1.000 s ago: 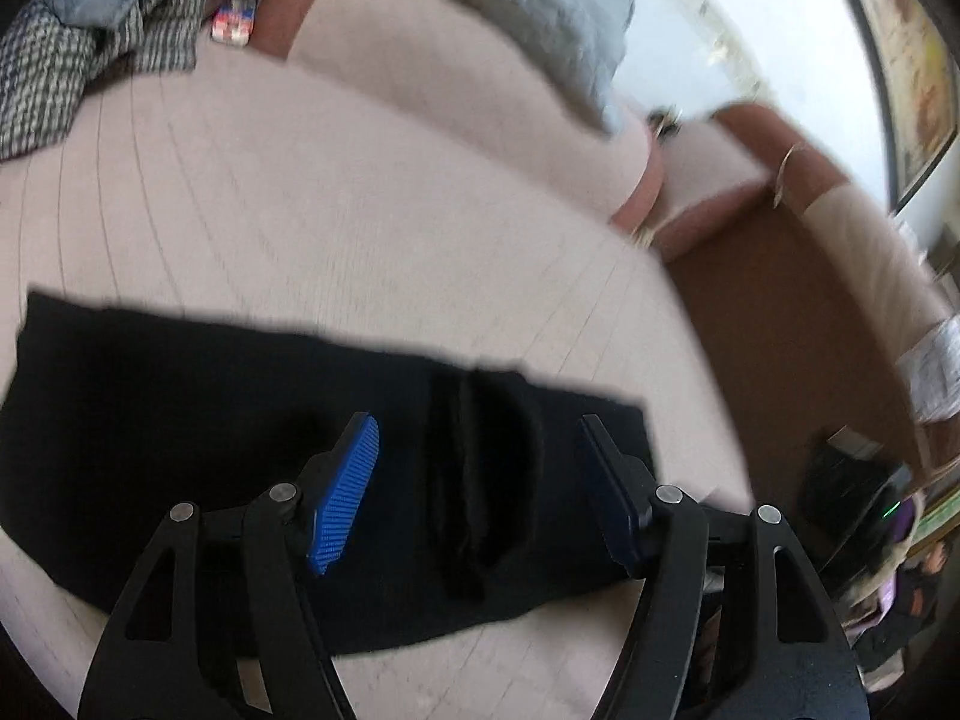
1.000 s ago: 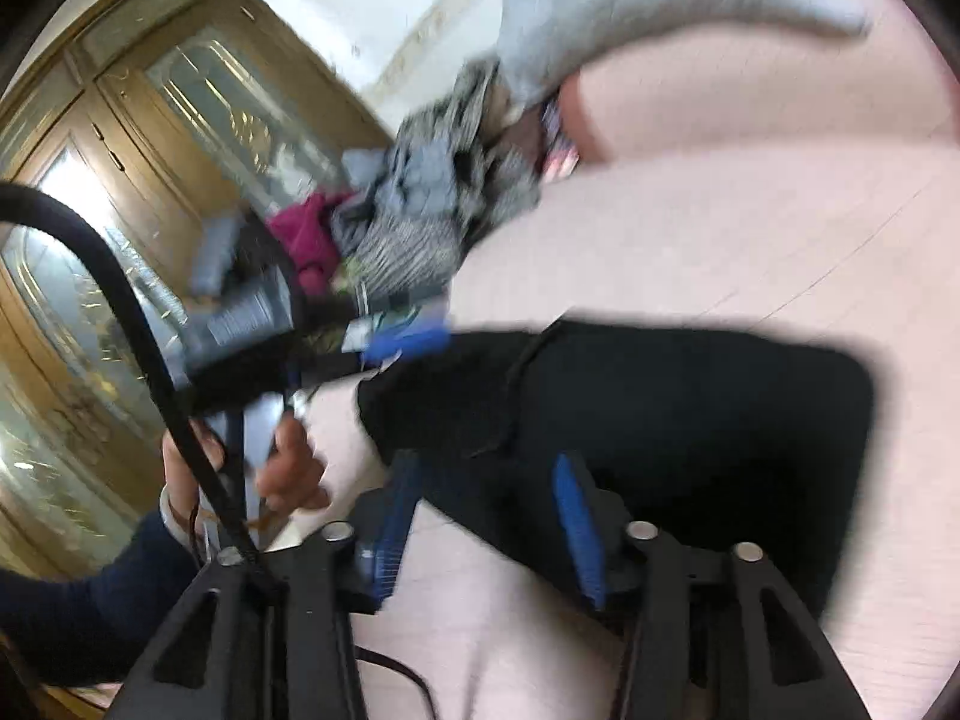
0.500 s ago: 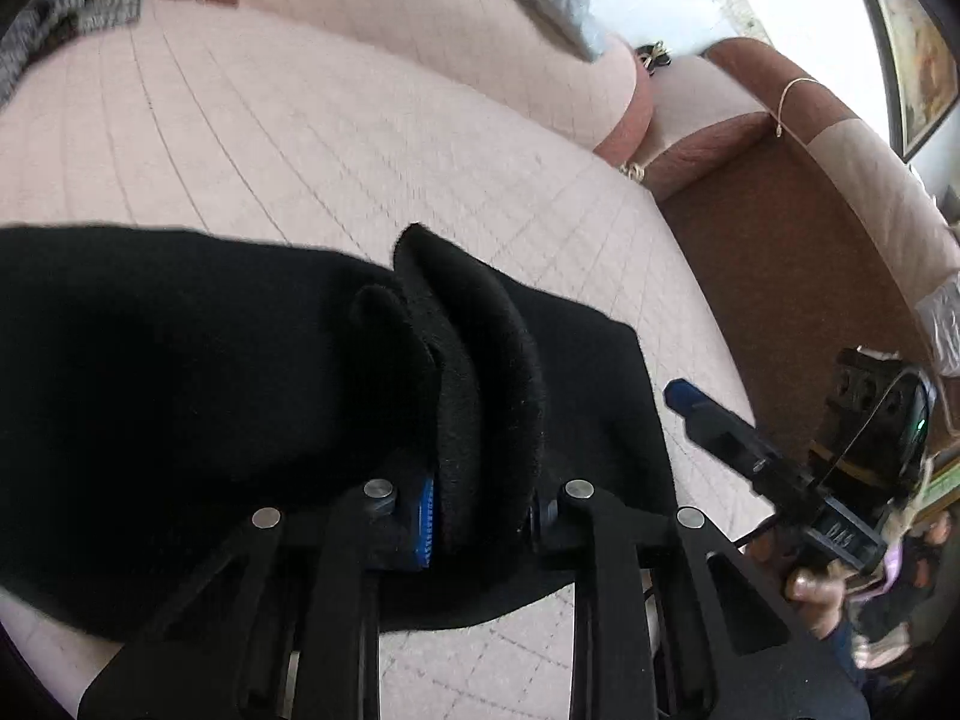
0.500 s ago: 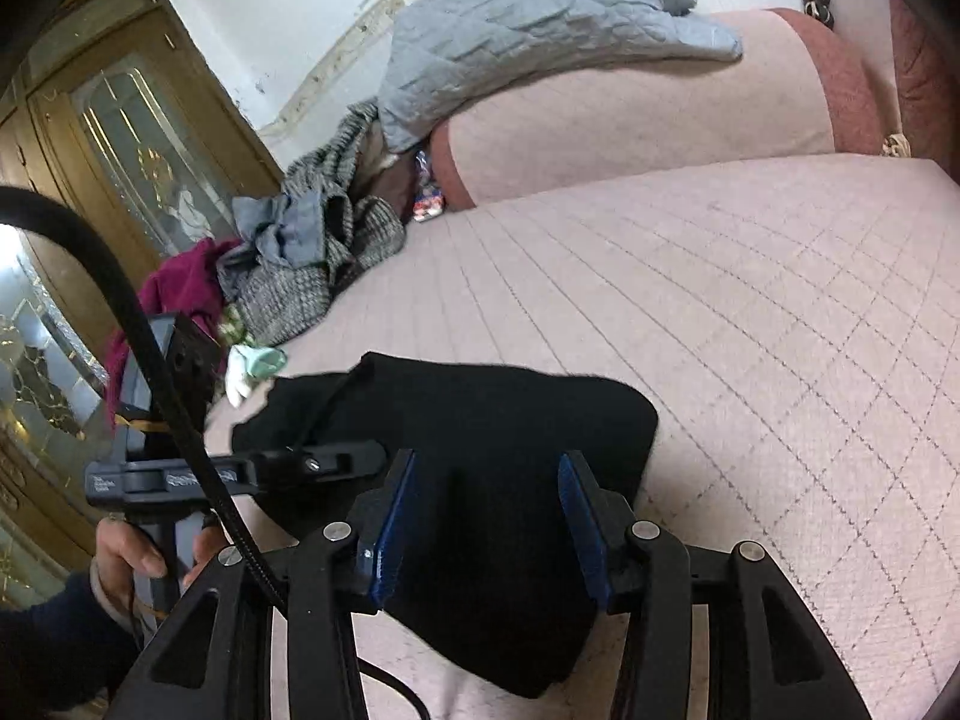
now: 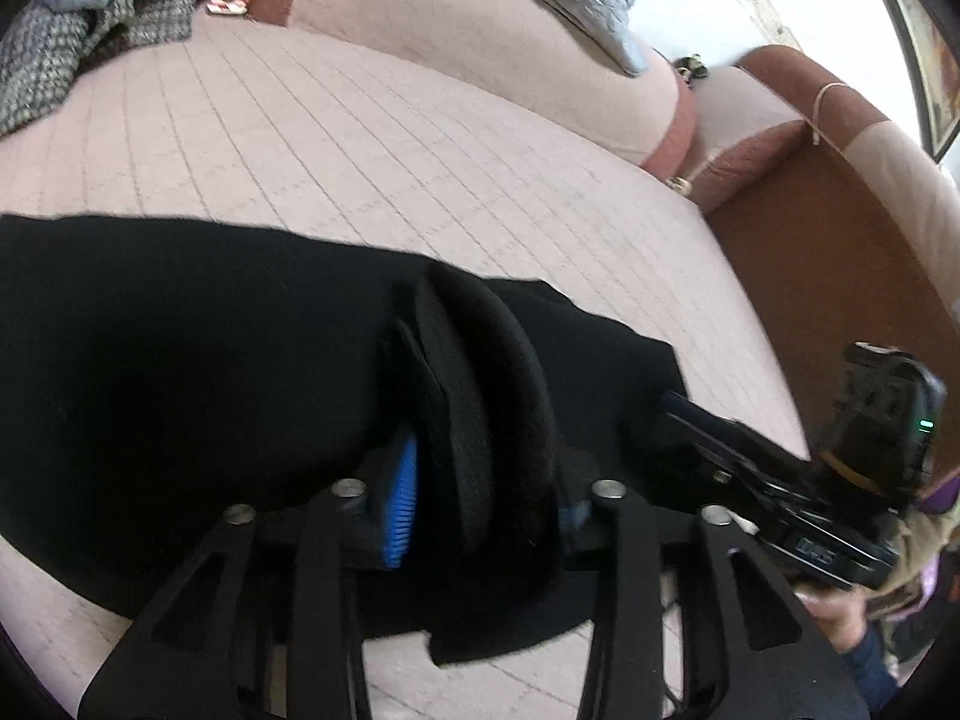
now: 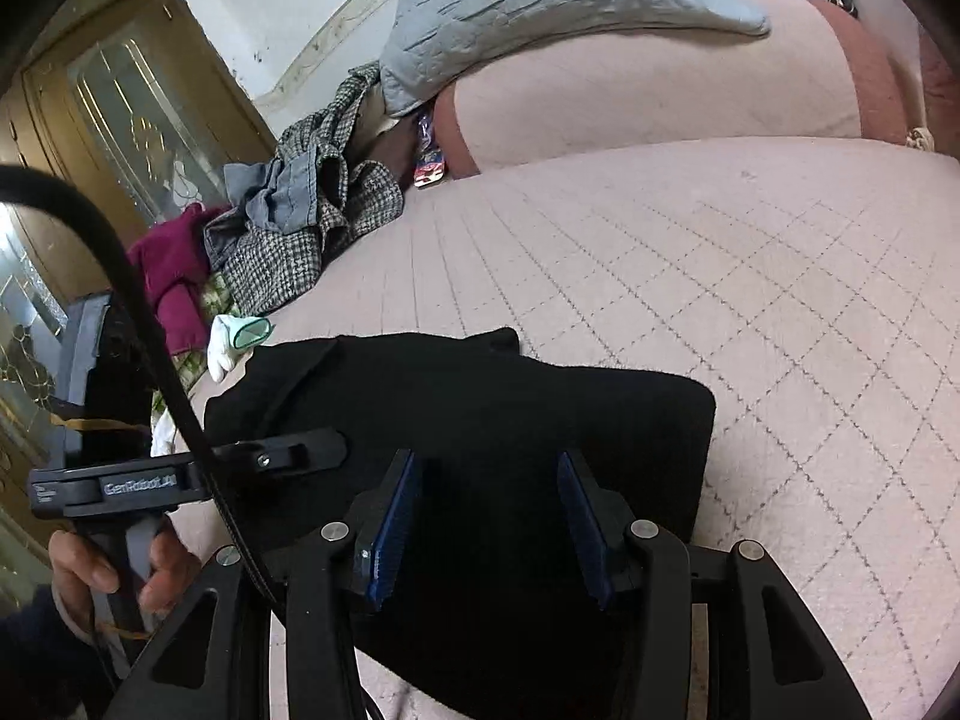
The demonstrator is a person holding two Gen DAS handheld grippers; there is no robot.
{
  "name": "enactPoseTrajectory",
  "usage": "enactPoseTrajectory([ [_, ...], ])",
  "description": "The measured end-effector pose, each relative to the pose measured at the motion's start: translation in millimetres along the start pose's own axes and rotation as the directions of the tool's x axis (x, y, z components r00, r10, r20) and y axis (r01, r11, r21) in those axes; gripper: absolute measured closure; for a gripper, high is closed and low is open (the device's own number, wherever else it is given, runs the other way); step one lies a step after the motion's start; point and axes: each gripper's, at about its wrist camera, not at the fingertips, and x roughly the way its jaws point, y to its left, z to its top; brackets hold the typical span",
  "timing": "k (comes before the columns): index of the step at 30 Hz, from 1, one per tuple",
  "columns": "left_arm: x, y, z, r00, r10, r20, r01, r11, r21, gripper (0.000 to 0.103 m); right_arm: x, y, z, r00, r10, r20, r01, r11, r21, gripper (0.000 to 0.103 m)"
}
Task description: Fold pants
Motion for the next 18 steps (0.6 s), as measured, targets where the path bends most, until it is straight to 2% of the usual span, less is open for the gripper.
enactPoseTrajectory([
  [4,-5.9,4.3,-0.9,0.999,0.031,0.017,-0.031,1.0,0.006,0.062,-9.2,9.6,5.3,0.998,-0.056,-0.004,0.056,0.998,-0.031,0.057],
  [9,-19.4,10.5,-6.4,0.998,0.054,0.038,-0.053,0.998,-0.013,0.062,-26.4,17.1,-1.8,1.0,-0.019,0.004,0.019,0.998,-0.063,0.057],
  [14,-33.5,10.7,-9.9,0.993,0.09,0.073,-0.09,0.996,-0.014,0.062,-19.8,31.7,-7.3,1.0,-0.001,-0.015,0.0,0.995,-0.096,0.057],
  [18,-40.0,15.0,-18.2,0.992,0.096,0.083,-0.093,0.995,-0.042,0.062,-14.0,40.7,-10.5,1.0,-0.008,-0.021,0.006,0.993,-0.12,0.057],
])
